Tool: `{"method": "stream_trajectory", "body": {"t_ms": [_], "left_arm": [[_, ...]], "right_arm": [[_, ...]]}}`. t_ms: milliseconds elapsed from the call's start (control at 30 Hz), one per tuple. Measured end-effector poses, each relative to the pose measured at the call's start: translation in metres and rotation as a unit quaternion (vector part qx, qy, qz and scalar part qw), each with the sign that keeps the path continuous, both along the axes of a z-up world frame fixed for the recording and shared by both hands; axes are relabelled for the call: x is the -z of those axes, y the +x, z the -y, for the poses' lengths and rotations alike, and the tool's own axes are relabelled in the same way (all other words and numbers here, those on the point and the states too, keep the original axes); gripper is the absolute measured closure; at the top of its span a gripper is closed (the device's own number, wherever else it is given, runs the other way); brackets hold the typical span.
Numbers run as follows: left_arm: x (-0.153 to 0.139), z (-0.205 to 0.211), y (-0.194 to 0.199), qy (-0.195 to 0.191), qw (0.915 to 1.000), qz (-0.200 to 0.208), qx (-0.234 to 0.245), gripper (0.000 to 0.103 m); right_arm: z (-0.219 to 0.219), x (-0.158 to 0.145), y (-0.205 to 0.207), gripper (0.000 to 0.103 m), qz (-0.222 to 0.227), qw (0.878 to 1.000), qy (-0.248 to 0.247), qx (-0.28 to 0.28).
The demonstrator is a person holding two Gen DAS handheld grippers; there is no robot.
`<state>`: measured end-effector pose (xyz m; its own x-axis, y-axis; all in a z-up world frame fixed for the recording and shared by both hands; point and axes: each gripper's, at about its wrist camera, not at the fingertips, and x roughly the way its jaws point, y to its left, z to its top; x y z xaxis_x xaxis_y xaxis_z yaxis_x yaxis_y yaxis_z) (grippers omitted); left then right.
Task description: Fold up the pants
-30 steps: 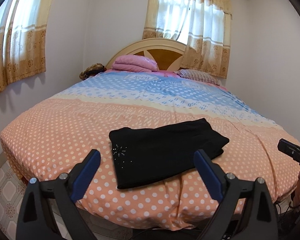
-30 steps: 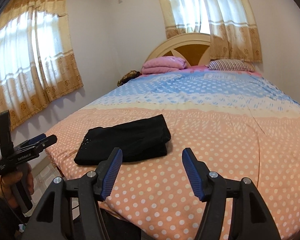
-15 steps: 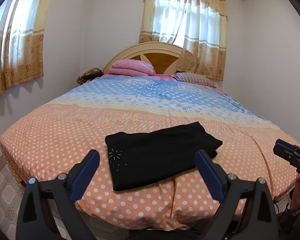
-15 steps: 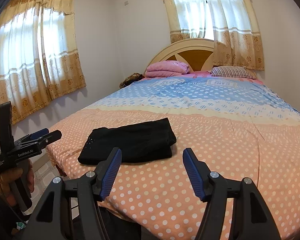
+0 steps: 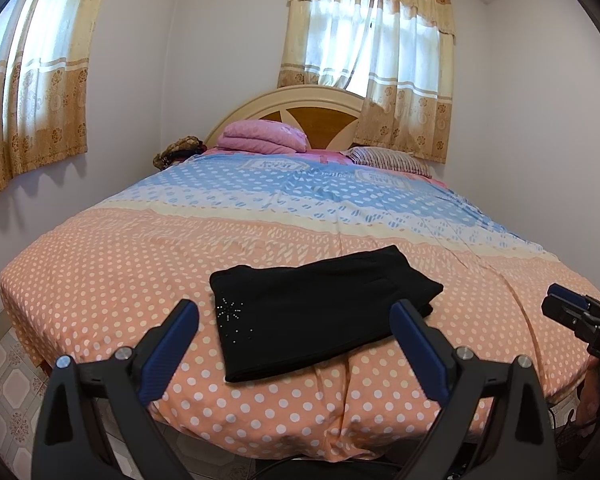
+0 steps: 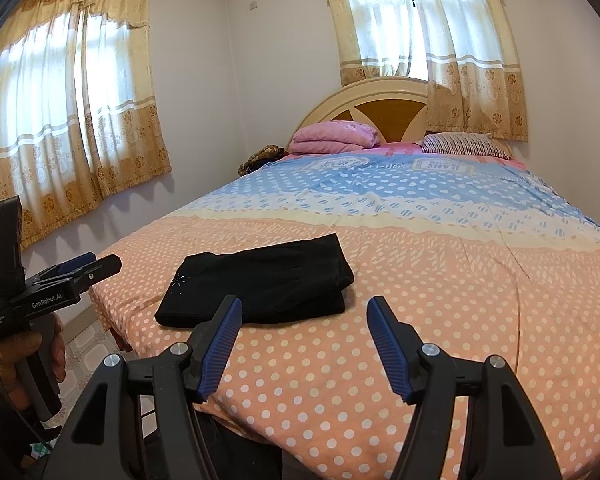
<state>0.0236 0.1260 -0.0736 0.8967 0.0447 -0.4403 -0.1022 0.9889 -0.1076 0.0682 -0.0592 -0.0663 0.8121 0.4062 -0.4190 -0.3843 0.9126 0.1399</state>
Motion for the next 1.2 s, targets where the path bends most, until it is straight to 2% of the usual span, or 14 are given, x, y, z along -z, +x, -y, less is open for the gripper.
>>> {"method": "stream_trajectory", "body": {"t_ms": [133, 1200], "left_arm": [[-0.0005, 0.0019, 0.0001, -0.002, 1.0000, -0.001, 0.006, 0.000], [-0.0020, 0.0022, 0.0026, -0.003, 0.9999, -0.012, 0.000, 0.000]], "right_arm": [[-0.0021, 0.0009, -0.0001, 0.036, 0.001, 1.000, -0.001, 0.000], [-0.0106, 0.0027, -0.0041, 0.036, 0.008, 1.000, -0.010, -0.005]]}}
